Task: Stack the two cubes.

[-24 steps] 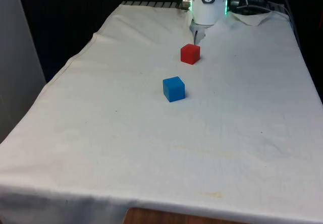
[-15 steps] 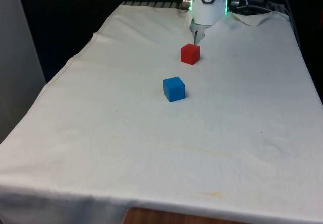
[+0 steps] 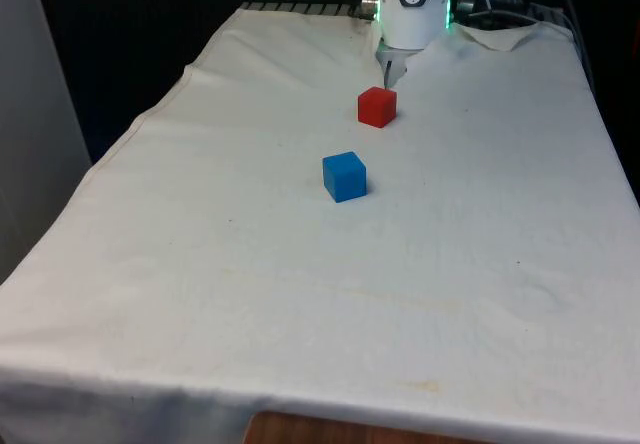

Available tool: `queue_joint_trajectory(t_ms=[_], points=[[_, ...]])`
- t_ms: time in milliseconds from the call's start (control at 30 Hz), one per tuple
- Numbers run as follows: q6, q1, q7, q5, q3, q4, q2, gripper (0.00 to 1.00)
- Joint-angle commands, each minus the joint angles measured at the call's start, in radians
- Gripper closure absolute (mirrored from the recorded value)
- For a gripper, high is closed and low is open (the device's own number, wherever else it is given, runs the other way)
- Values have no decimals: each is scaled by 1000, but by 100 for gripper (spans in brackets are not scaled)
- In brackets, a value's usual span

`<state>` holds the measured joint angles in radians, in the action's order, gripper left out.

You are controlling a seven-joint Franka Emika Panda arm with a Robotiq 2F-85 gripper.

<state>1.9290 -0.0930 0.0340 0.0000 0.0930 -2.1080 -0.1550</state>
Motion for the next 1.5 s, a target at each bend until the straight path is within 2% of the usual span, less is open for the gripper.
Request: queue_joint_trajectory(t_ms=[0, 133, 167, 467, 500, 800, 833, 1067, 1133, 1233, 1400, 1467], points=[[17, 1, 2, -1, 1, -22, -19, 0], [30, 2, 7, -1, 4, -67, -56, 0], [18, 1, 5, 0, 4, -60, -48, 0], [64, 7, 35, 1, 24, -195, -154, 0], [49, 6, 32, 0, 22, -179, -141, 0], [99, 12, 61, -1, 46, -310, -240, 0], [85, 10, 57, 0, 44, -296, -229, 0], [126, 14, 74, -7, 64, -392, -304, 0], [116, 11, 73, -4, 66, -393, -303, 0], [134, 16, 79, -10, 72, -424, -328, 0], [143, 13, 83, -6, 79, -456, -345, 0], [163, 16, 83, -11, 78, -477, -359, 0]])
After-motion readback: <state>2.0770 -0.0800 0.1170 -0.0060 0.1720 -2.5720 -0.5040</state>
